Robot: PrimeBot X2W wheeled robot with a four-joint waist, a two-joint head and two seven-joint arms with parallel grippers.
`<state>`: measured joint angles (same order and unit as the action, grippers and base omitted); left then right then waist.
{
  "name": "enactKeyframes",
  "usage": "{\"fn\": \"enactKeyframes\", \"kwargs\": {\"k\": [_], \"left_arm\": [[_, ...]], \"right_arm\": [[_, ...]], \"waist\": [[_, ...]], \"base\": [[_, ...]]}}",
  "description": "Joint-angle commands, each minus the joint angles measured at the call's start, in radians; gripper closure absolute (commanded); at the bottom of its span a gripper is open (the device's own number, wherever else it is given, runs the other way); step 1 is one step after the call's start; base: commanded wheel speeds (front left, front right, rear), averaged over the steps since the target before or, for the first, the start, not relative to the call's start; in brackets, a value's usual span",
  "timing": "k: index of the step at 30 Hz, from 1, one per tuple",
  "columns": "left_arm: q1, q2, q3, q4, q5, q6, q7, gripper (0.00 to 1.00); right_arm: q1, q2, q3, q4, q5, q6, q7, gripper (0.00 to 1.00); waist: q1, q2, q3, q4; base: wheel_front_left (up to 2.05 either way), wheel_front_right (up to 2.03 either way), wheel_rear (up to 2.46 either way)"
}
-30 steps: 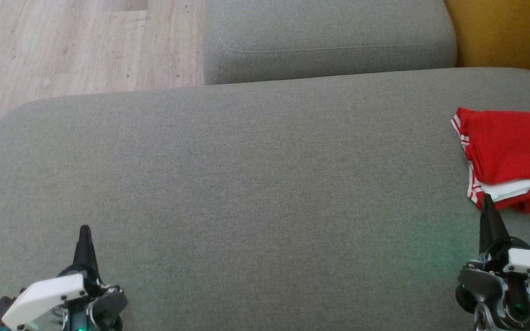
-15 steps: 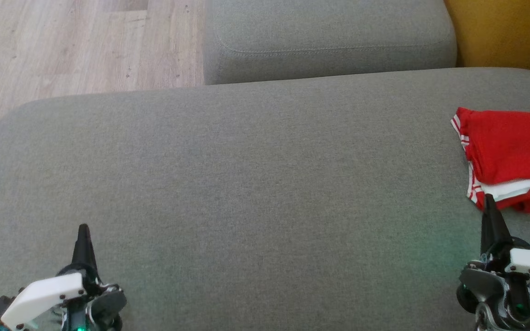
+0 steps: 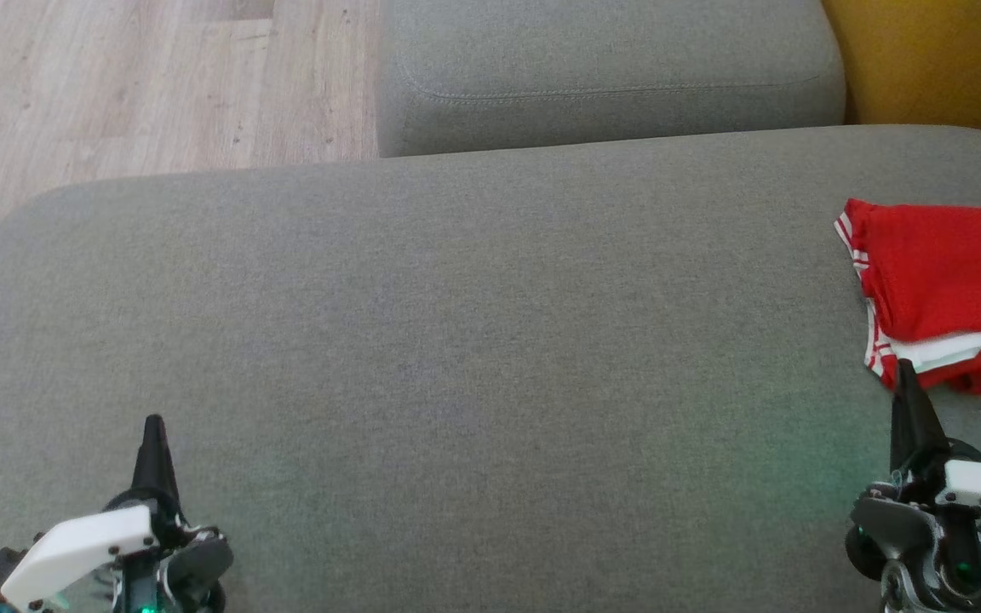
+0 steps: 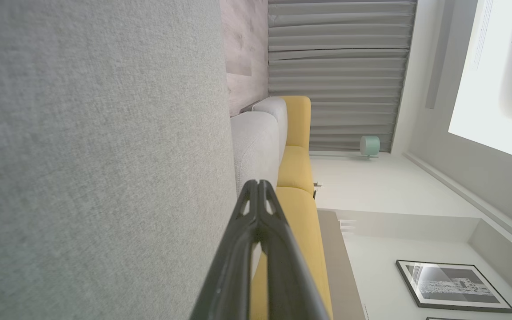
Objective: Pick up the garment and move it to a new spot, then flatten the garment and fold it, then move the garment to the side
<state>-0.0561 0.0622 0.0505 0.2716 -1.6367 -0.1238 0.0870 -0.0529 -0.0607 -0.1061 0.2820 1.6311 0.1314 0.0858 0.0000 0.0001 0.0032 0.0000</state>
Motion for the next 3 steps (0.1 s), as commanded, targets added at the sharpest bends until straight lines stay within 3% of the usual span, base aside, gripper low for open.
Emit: {"fn": "enactKeyframes", "kwargs": {"k": [1, 3], "left_arm": [[-0.05, 0.008, 0.036, -0.028, 0.006, -0.007, 0.005, 1.0], [-0.05, 0.007, 0.037, -0.028, 0.006, -0.007, 0.005, 1.0]], "right_arm": [[-0.053, -0.008, 0.017, -0.039, -0.002, -0.001, 0.007, 1.0], [-0.053, -0.007, 0.017, -0.039, -0.002, -0.001, 0.008, 1.0]], "waist": [[0.0, -0.0001, 0.0, 0.0], [0.0, -0.0001, 0.0, 0.0]], "base": [[0.0, 0.0, 0.0], [0.0, 0.0, 0.0]]}}
